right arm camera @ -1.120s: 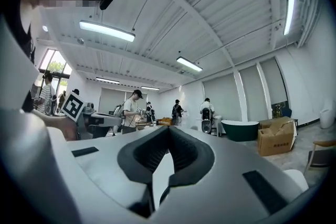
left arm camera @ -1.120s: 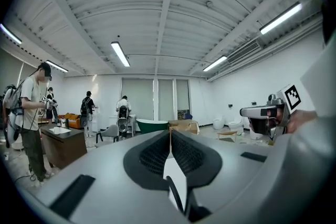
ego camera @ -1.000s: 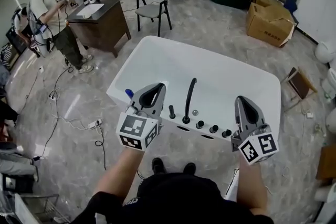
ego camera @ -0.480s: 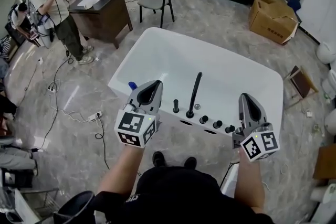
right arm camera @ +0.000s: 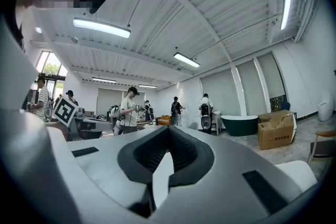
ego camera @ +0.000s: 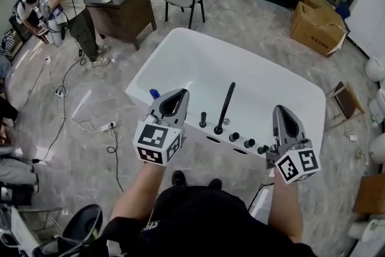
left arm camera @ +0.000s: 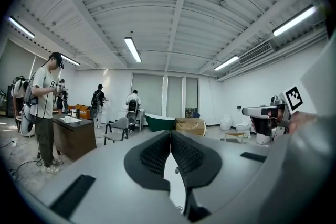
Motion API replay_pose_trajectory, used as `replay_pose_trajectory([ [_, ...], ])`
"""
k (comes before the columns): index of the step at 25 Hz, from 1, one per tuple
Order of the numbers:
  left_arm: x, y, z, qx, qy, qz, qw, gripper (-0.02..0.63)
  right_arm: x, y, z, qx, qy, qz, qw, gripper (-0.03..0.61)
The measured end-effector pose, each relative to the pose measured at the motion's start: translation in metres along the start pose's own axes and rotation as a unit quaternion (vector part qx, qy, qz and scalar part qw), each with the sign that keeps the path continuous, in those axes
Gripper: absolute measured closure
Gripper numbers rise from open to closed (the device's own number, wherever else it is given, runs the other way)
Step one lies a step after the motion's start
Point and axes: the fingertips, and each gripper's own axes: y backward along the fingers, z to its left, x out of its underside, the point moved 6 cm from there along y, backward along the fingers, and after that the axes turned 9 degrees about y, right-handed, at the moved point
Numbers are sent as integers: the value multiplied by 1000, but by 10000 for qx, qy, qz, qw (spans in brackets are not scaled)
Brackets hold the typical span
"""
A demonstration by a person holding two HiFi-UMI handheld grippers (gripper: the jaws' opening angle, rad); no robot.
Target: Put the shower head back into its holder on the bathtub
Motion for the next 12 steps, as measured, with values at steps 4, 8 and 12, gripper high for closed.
replay_pose_trajectory([
  [4,2,1,4,-41,48,-53,10000,594,1,-8,0,-165,77,-48,9998,568],
  [8,3,2,5,-48,54,-67,10000,594,2,-10,3,-259,105,-59,9996,568],
  [12,4,1,3,-46,64,-45,10000,594,3,-8,2,-215,46,-2,9998,568],
])
